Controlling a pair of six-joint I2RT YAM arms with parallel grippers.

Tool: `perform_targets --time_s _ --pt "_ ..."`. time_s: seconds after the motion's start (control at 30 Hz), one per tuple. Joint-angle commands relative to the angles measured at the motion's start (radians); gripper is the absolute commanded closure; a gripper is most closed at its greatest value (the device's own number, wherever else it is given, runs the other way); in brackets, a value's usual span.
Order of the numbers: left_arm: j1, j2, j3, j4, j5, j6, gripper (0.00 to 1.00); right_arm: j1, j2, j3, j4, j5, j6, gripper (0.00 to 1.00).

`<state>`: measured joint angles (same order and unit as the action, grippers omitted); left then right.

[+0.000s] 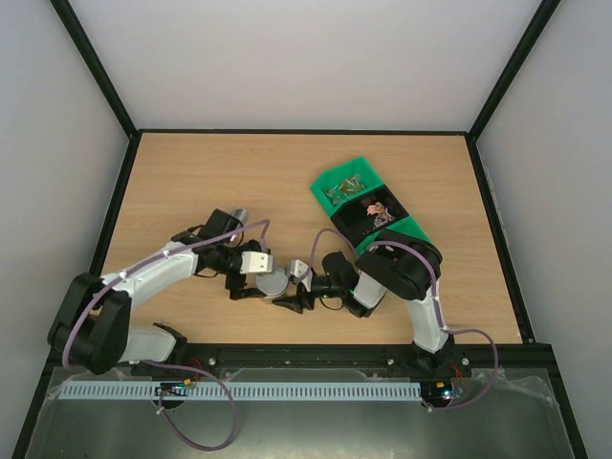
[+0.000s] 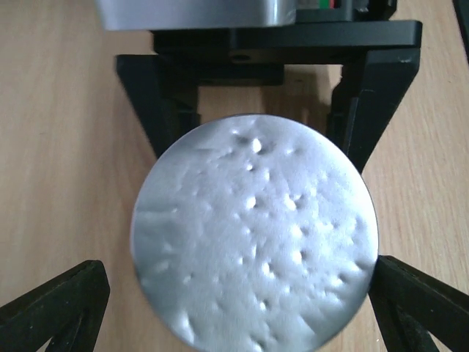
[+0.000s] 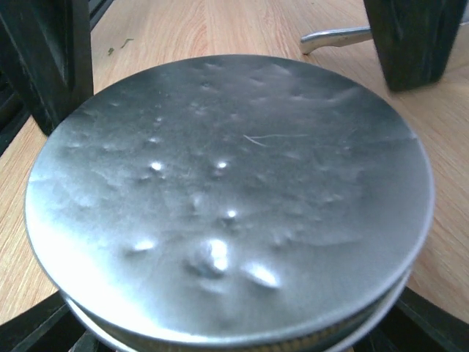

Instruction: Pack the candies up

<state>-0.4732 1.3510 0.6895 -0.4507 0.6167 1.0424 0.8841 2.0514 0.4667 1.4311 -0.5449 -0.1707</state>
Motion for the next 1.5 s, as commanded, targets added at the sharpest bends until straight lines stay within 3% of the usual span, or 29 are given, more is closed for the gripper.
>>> perform_targets --time_s 0.0,0.43,0.6,0.87,1.47 --pt "0.042 -0.086 -0.005 0.043 -0.001 -0.092 0.00 0.006 0.024 -0.013 0.021 0.040 0.050 0.68" --pt "0.159 -0.174 -0.018 0.251 -0.045 -0.577 0.00 0.005 0.058 0.026 0.035 0.250 0.099 0.68" --pt "0.166 -0.189 -0.030 0.341 -0.141 -0.766 0.00 0.004 0.080 0.050 0.025 0.355 0.134 0.68" --pt "0.114 -0.166 -0.080 0.384 -0.195 -0.765 0.01 0.005 0.099 0.079 -0.005 0.446 0.181 0.67" --pt "-0.048 0.014 -0.059 0.435 -0.267 -0.726 0.00 0.005 0.101 0.084 -0.020 0.444 0.197 0.67"
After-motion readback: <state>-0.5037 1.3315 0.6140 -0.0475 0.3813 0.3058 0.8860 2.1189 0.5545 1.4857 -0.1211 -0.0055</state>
